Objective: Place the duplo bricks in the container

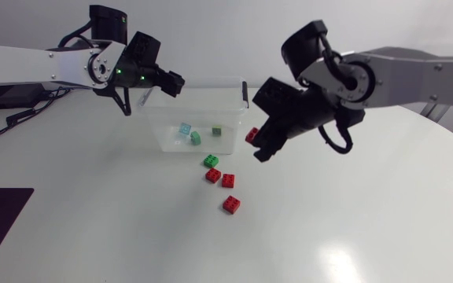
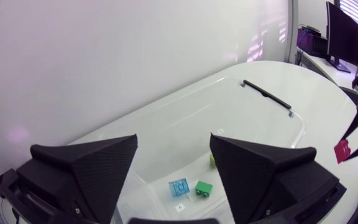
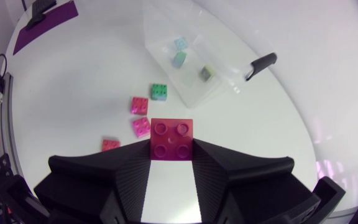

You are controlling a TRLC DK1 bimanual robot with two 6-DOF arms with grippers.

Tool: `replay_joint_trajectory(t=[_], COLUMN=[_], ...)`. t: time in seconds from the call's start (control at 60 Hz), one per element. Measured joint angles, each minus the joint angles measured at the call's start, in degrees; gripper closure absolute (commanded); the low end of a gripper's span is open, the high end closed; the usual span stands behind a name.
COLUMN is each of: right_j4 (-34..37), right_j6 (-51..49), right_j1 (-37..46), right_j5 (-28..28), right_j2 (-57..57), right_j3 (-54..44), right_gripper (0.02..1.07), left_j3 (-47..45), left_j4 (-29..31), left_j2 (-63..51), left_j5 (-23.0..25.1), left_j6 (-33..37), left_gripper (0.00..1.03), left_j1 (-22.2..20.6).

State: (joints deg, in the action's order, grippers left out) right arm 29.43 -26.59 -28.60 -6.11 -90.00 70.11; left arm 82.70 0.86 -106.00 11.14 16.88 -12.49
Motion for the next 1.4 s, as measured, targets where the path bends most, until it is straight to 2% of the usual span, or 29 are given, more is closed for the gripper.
replay_joint_trajectory(t=[0.217, 0.35, 0.483, 0.65, 0.833, 0.867, 0.9, 0.95, 1.233, 1.4], right_j4=[0.46, 0.44, 1.16, 2.34, 5.60, 6.67, 7.93, 9.94, 15.91, 14.16], right_j6=[3.04, 4.33, 4.70, 5.81, 6.71, 6.97, 7.19, 7.74, 9.77, 10.19], right_j1=[-0.96, -1.16, -1.36, -1.46, -1.36, -1.29, -1.29, -1.18, -1.01, -0.92], right_j5=[1.55, 2.19, 3.37, 4.13, 5.14, 5.11, 5.14, 5.16, 4.90, 4.46], right_j2=[-2.82, -8.17, -15.56, -23.89, -33.16, -34.69, -35.95, -37.79, -38.12, -26.27], right_j3=[11.74, 18.75, 26.93, 36.52, 48.39, 50.38, 52.06, 54.47, 56.37, 44.37], right_gripper=[0.82, 0.82, 0.81, 0.80, 0.50, 0.38, 0.20, 0.08, 0.07, 0.07], left_j3=[-12.33, -20.74, -28.74, -34.53, -36.92, -36.92, -36.92, -36.92, -36.13, -33.40], left_j4=[0.50, 2.25, 3.41, 3.85, 3.85, 3.76, 3.63, 3.52, 2.91, 2.01], left_j2=[12.26, 19.26, 22.69, 24.00, 23.89, 23.76, 23.52, 23.34, 17.64, 12.48], left_j5=[1.09, 2.49, 3.15, 4.04, 4.48, 4.48, 4.48, 4.50, 4.66, 4.63], left_j6=[0.33, 3.32, 6.40, 8.87, 10.01, 10.19, 10.19, 10.19, 10.16, 10.14], left_gripper=[0.07, 0.07, 0.07, 0.07, 0.07, 0.07, 0.07, 0.07, 0.07, 0.07], left_j1=[-1.09, -2.71, -3.06, -3.08, -5.05, -5.53, -6.03, -6.56, -8.85, -11.21])
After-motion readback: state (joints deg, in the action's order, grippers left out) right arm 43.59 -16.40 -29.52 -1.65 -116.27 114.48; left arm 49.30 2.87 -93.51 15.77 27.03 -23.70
